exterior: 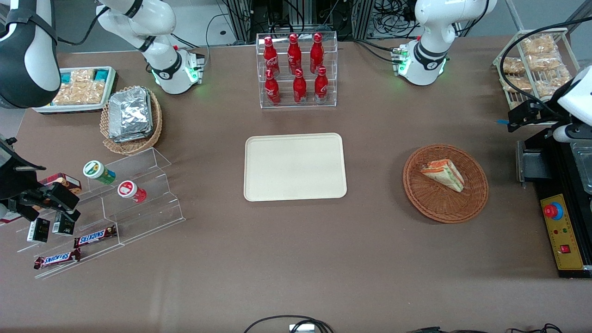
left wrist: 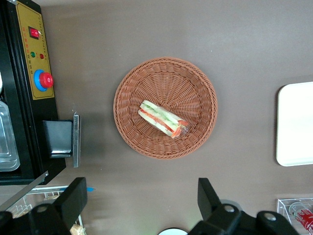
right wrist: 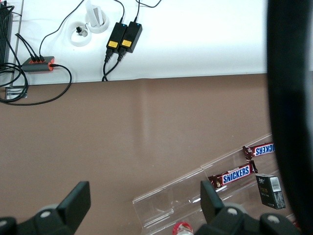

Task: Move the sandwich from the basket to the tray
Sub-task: 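Lower the open left gripper over the sandwich in the wicker basket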

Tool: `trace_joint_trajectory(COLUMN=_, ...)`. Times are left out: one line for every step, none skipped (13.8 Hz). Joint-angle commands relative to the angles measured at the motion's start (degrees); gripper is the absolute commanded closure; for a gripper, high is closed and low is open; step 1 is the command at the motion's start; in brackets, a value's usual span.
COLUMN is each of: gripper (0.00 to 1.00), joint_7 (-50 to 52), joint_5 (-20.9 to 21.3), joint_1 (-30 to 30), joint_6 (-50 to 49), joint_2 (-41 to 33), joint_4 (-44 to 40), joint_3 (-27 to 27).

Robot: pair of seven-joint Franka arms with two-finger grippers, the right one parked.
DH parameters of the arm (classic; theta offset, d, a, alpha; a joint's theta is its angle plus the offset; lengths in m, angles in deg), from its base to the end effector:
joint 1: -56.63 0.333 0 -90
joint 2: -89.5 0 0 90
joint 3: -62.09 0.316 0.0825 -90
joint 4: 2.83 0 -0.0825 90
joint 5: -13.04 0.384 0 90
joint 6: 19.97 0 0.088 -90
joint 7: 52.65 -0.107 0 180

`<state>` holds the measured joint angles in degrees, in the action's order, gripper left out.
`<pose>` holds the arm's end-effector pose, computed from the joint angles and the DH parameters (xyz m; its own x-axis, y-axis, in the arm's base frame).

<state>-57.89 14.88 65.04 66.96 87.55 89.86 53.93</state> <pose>0.5375 0.0046 0.6164 0.9939 -0.0848 -0.0698 -0.0871 -0.9957 -0.0307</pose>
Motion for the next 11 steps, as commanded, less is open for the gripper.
trace_joint_trajectory(gripper=0.0, joint_7=0.4, joint_5=-0.96, joint_1=0.03, joint_6=-1.41, joint_2=-0.16, joint_4=-0.41, joint_3=-0.01)
trace_joint_trajectory(gripper=0.0, joint_7=0.4, joint_5=-0.96, joint_1=0.03, joint_6=-1.41, joint_2=0.1, joint_4=-0.75, joint_3=0.08)
trace_joint_trajectory(gripper=0.0, joint_7=0.58, joint_5=-0.87, joint_1=0.03, joint_6=-1.41, joint_2=0.28, joint_4=-0.84, joint_3=0.08)
trace_joint_trajectory(gripper=0.0, joint_7=0.49, joint_5=-0.87, joint_1=0.12, joint_6=-1.41, joint_2=0.37, joint_4=-0.76, joint_3=0.08)
trace_joint_trajectory(gripper=0.0, joint_7=0.58, joint_5=-0.79, joint_1=0.12, joint_6=-1.24, joint_2=0.37, joint_4=-0.15, joint_3=0.16)
trace_joint_trajectory(gripper=0.0, joint_7=0.58, joint_5=-0.44, joint_1=0.12, joint_6=-0.89, joint_2=0.45, joint_4=0.73, joint_3=0.17)
trace_joint_trajectory(gripper=0.0, joint_7=2.32, joint_5=-0.35, joint_1=0.12, joint_6=-0.36, joint_2=0.72, joint_4=2.22, joint_3=0.17)
trace_joint_trajectory(gripper=0.0, joint_7=5.82, joint_5=-0.08, joint_1=0.12, joint_6=0.95, joint_2=0.81, joint_4=3.89, joint_3=0.17)
trace_joint_trajectory(gripper=0.0, joint_7=8.2, joint_5=0.01, joint_1=0.12, joint_6=3.48, joint_2=0.63, joint_4=6.77, joint_3=0.17)
trace_joint_trajectory(gripper=0.0, joint_7=10.23, joint_5=0.01, joint_1=0.12, joint_6=6.47, joint_2=0.11, joint_4=10.37, joint_3=0.17)
trace_joint_trajectory(gripper=0.0, joint_7=12.77, joint_5=0.01, joint_1=0.12, joint_6=9.28, joint_2=-0.42, joint_4=13.45, joint_3=0.25)
